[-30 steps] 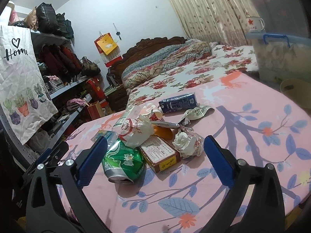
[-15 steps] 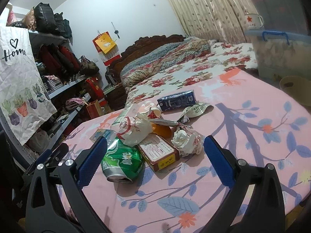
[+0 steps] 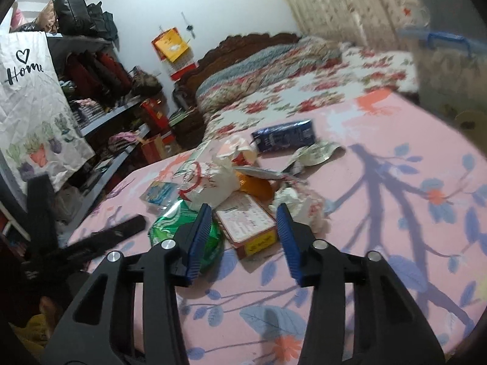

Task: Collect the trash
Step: 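Grasp the crushed green can with the left tool while the right tool grasps the white plastic bag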

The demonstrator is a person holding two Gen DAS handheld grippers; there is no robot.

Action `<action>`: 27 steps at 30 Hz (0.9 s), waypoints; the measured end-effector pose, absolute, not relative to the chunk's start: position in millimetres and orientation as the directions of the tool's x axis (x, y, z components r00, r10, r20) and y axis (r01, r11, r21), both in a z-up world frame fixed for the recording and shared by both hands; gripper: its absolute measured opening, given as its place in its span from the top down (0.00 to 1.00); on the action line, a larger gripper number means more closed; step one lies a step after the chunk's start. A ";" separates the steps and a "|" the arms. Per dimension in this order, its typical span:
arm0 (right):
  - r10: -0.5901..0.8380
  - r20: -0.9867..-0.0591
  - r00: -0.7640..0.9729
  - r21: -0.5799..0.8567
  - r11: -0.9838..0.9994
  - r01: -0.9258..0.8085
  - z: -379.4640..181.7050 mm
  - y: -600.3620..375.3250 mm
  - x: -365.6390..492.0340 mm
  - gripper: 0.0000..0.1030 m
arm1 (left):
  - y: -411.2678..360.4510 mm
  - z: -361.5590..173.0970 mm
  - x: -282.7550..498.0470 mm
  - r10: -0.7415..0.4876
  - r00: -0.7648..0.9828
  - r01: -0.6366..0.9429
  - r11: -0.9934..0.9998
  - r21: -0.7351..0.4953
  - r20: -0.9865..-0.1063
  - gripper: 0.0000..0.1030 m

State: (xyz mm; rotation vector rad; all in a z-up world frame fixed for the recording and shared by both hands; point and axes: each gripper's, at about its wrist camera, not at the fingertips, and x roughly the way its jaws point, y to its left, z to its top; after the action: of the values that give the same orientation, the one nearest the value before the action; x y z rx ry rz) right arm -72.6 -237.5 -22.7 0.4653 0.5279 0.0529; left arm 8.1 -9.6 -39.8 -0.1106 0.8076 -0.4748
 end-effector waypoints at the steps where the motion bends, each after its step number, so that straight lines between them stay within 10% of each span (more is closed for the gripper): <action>1: 0.194 -0.477 0.857 0.463 0.884 0.058 -24.3 -239.7 -66.4 0.50 | -12.0 -43.2 11.4 -0.459 0.576 0.372 0.884 -0.284 -0.676 0.21; 5: 0.323 -0.479 0.816 0.594 0.804 0.030 -32.7 -250.7 -26.9 0.25 | -22.9 -58.3 23.8 -0.477 0.526 0.383 0.872 -0.305 -0.704 0.29; 14: 0.395 -0.531 0.750 0.612 0.791 0.017 -42.3 -217.9 54.3 0.18 | -26.7 -67.9 23.4 -0.553 0.470 0.442 0.822 -0.359 -0.688 0.59; 20: 0.419 -0.566 0.710 0.569 0.822 -0.031 -43.3 -199.4 81.0 0.43 | -25.6 -64.4 12.7 -0.583 0.482 0.496 0.797 -0.345 -0.654 0.70; 27: 0.476 -0.385 0.791 0.571 0.796 -0.201 -8.9 -212.3 16.9 0.45 | -3.1 -49.8 -5.5 -0.649 0.484 0.533 0.751 -0.390 -0.587 0.77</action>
State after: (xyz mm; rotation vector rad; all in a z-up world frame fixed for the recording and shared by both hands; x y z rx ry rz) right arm 16.9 -212.3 -8.9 0.5354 0.5459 0.3841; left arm -5.5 -3.1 -49.8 -0.1627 0.7837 -0.7238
